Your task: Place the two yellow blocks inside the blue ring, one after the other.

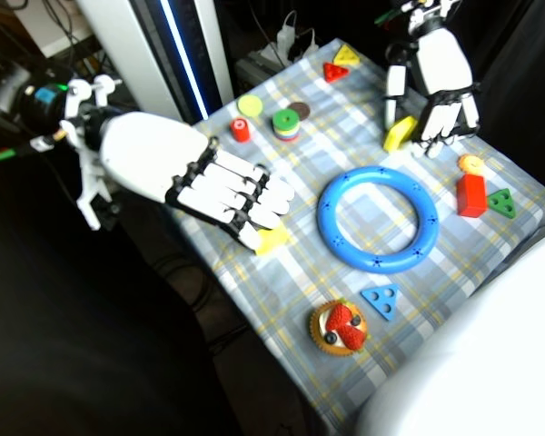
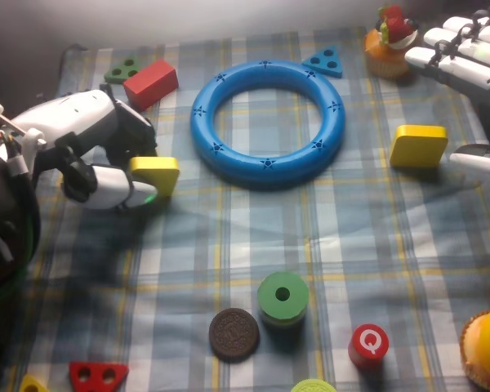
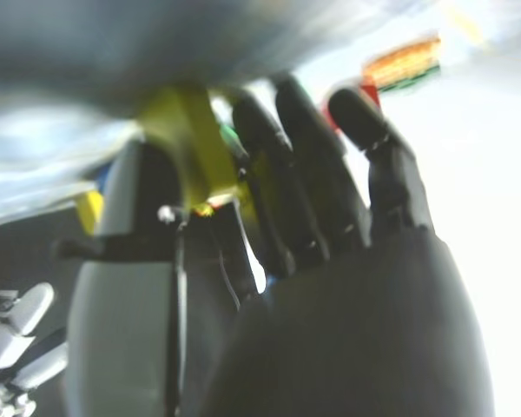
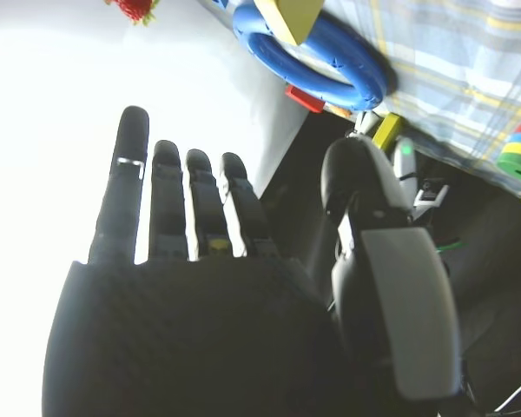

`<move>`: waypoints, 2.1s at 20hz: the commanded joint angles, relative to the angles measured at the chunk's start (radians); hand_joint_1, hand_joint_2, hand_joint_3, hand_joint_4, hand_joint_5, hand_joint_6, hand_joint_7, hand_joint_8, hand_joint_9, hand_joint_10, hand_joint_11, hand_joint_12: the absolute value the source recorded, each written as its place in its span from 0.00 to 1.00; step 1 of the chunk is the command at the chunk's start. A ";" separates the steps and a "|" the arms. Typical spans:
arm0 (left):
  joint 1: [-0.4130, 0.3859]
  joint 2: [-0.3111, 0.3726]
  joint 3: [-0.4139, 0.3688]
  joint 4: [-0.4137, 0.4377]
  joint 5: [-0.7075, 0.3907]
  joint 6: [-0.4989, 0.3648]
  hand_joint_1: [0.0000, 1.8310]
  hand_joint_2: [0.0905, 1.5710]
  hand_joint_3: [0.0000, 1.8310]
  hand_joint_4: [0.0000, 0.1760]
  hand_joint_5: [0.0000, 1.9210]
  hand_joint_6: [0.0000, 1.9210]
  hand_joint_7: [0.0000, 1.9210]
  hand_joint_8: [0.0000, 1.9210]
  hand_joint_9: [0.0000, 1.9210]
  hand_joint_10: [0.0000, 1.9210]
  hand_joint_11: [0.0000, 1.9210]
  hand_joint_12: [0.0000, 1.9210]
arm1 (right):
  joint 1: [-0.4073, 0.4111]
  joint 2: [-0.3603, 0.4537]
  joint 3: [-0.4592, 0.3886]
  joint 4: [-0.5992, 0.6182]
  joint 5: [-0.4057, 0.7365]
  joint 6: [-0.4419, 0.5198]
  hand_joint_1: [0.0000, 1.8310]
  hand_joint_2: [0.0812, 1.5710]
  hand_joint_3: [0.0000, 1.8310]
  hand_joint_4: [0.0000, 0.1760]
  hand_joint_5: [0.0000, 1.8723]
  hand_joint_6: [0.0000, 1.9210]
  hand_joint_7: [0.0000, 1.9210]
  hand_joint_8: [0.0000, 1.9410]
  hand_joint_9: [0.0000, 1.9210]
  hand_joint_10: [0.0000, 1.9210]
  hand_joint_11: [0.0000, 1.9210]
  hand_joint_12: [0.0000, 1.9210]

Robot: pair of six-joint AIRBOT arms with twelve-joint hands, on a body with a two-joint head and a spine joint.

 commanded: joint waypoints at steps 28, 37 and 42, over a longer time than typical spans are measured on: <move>-0.285 -0.253 0.191 0.115 -0.001 -0.083 0.27 0.78 0.01 0.40 0.11 0.00 0.09 0.00 0.02 0.13 0.00 0.38 | 0.010 -0.068 0.060 0.009 0.118 0.023 0.26 0.84 0.00 0.00 0.00 0.00 0.00 0.00 0.02 0.01 0.00 0.14; -0.176 -0.038 -0.048 0.397 -0.285 -0.365 0.22 0.92 0.00 0.18 0.11 0.00 0.07 0.00 0.01 0.07 0.00 0.30 | 0.035 -0.176 0.164 0.081 0.012 0.039 0.37 0.82 0.00 0.00 0.07 0.01 0.12 0.01 0.11 0.06 0.00 0.61; -0.106 0.020 -0.097 0.417 -0.375 -0.427 0.25 0.92 0.00 0.11 0.12 0.00 0.09 0.00 0.01 0.04 0.00 0.03 | 0.081 -0.252 0.245 0.119 -0.078 0.039 0.60 0.84 0.00 0.00 0.24 0.66 0.36 0.68 0.24 0.72 0.16 0.97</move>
